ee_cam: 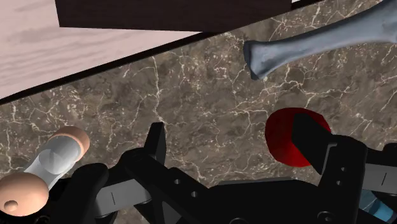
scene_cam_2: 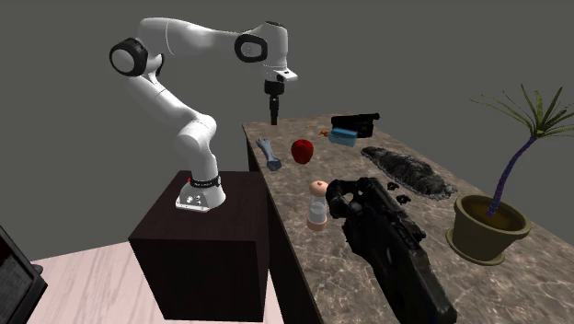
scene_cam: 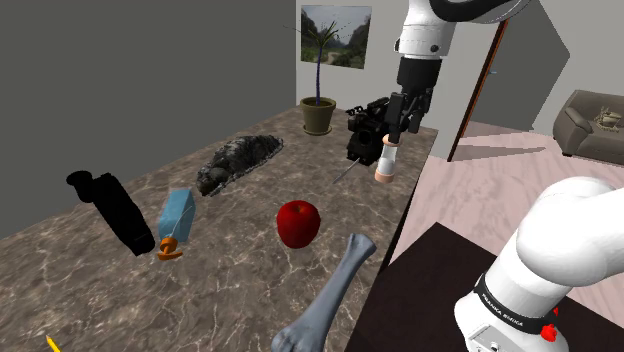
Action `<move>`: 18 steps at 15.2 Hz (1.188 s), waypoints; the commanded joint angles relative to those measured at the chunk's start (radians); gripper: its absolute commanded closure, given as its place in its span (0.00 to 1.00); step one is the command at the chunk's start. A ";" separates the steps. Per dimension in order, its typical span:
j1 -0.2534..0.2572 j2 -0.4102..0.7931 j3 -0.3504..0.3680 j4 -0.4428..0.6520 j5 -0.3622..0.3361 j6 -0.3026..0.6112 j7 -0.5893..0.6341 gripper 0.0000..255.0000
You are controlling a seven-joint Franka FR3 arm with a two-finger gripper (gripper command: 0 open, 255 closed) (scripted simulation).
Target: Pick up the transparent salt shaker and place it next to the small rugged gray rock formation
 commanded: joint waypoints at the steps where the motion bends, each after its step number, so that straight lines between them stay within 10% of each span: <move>1: 0.000 0.000 0.000 0.000 0.000 0.000 0.000 0.00; 18: -0.085 0.455 -0.340 0.191 -0.063 0.239 -0.465 0.00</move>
